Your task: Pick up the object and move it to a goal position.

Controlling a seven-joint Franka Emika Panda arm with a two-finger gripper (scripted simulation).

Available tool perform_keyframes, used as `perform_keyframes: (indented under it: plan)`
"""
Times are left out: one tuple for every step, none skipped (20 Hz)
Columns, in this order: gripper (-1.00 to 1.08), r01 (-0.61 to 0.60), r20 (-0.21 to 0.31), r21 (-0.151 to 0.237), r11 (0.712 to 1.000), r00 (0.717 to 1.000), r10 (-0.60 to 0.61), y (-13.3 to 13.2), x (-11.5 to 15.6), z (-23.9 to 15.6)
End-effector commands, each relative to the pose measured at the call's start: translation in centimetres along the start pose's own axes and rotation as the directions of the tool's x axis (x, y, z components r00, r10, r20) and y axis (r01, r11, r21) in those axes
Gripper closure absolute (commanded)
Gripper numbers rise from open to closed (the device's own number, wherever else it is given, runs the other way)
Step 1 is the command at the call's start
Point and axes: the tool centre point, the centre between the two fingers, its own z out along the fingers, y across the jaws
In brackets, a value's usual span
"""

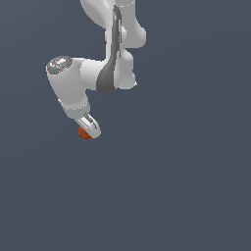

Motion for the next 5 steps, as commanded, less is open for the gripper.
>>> perform_keyframes:
  plan:
    - [1.08,0.002,-0.001,0.001,1.0,1.0,-0.002,0.16,0.46,-0.36]
    - [1.08,0.002,-0.001,0.001,1.0,1.0,-0.002,0.16,0.51,-0.37]
    - [1.08,0.002,-0.001,0.001,1.0,1.0,-0.002,0.12,0.51,-0.35]
    - [1.08,0.002,-0.001,0.001,1.0,1.0,-0.002,0.06,0.45,-0.31]
    - [1.08,0.002,-0.001,0.001,1.0,1.0,-0.002,0.03,0.43,-0.28]
